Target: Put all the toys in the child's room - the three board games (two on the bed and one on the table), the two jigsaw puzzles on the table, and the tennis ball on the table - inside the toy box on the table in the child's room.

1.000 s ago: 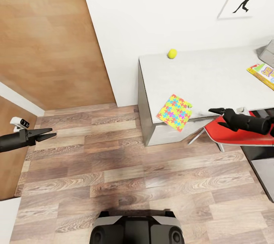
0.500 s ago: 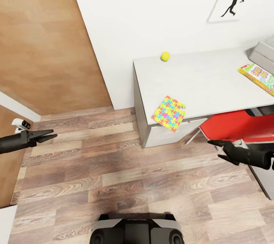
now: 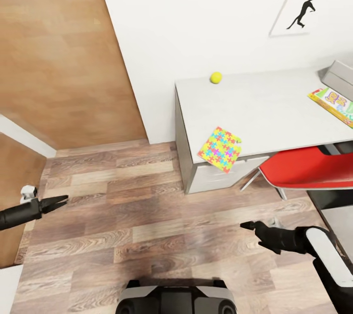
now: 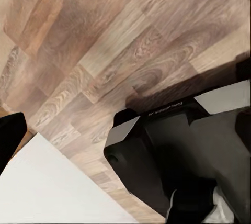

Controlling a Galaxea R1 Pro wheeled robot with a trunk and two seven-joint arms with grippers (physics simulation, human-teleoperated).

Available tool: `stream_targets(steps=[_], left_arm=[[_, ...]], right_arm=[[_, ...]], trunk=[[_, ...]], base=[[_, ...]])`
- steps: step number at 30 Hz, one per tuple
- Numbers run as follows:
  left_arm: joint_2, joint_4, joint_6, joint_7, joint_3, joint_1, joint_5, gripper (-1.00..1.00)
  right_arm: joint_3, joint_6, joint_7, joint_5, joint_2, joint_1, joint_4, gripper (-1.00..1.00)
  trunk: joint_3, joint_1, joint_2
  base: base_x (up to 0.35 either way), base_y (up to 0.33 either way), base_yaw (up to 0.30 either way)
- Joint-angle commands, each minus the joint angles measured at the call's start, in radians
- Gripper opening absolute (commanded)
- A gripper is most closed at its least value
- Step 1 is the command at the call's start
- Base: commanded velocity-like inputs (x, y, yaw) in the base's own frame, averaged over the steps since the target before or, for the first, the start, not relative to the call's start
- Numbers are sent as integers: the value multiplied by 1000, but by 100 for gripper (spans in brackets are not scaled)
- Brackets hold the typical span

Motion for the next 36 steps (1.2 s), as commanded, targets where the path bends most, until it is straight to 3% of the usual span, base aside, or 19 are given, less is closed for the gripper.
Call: stream_targets(steps=[1,5,8,13,19,22,36], left_arm=[[0,31,-15,25,0,-1,1,100],[-6,106,-62,103,1,-1,1,100],[-8,129,-72,124,1,-1,1,100],[-9,139,-76,148,-2,0,-2,100],[-27,138,-111,316,-6,-1,-2,100],[-37,138,-117,369,-6,-1,-1,100],[-53,136,-123,397,-4,-1,-2,100]], right_arm=[[0,3,-10,17,20,4,10,100],[0,3,-10,86,70,10,17,100],[1,3,-11,115,81,11,20,100],[3,-50,-9,131,85,12,19,100],[-2,-66,-9,135,76,12,24,100],[-6,-68,-9,135,73,12,29,100],[1,-68,-9,134,79,12,26,100]], trunk=[[0,1,-2],[5,1,-2],[9,1,-2],[15,1,-2],[24,1,-2],[29,1,-2],[44,1,-2]], base=[[0,0,186],[0,0,198],[0,0,204],[0,0,199],[0,0,130],[0,0,-63],[0,0,-62]])
